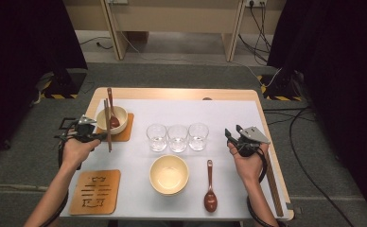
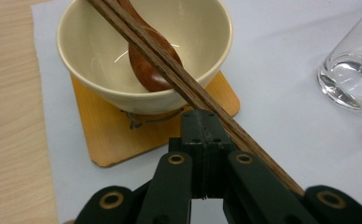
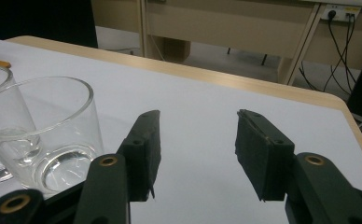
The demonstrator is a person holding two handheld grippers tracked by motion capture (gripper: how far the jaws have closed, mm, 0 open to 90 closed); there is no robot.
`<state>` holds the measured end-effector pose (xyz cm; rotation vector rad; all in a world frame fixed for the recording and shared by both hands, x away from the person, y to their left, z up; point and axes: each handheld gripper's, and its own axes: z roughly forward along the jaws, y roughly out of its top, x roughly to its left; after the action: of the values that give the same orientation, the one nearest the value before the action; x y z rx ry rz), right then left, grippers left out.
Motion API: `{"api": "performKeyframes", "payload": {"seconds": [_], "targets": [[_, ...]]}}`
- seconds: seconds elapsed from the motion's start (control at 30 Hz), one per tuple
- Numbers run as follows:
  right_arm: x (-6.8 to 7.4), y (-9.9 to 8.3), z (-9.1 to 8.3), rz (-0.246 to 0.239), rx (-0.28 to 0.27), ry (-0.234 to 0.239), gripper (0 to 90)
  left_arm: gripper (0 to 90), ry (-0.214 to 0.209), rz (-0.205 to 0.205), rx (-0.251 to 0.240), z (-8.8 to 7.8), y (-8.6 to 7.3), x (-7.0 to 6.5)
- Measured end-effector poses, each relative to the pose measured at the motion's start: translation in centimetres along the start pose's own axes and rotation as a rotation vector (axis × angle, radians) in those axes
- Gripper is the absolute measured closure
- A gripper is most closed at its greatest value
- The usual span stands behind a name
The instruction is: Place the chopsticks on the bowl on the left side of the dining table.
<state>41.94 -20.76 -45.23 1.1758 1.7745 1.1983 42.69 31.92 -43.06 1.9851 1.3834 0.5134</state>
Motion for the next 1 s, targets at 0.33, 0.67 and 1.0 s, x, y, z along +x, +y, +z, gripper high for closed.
{"api": "performKeyframes", "payload": {"seconds": [0.33, 0.67, 1.0], "targets": [[-0.1, 0.0, 0.0, -0.004, 0.0, -0.001, 50.6, 89.0, -0.012, 0.021, 0.001, 0.8, 0.7, -1.2], [-0.1, 0.0, -0.1, 0.002, -0.002, 0.0, 50.6, 88.9, -0.021, 0.05, 0.009, 1.7, 1.6, -2.5], [-0.1, 0.0, -0.1, -0.001, -0.002, 0.001, 50.7, 88.9, -0.03, 0.057, 0.004, 2.6, 2.6, -3.6]]}}
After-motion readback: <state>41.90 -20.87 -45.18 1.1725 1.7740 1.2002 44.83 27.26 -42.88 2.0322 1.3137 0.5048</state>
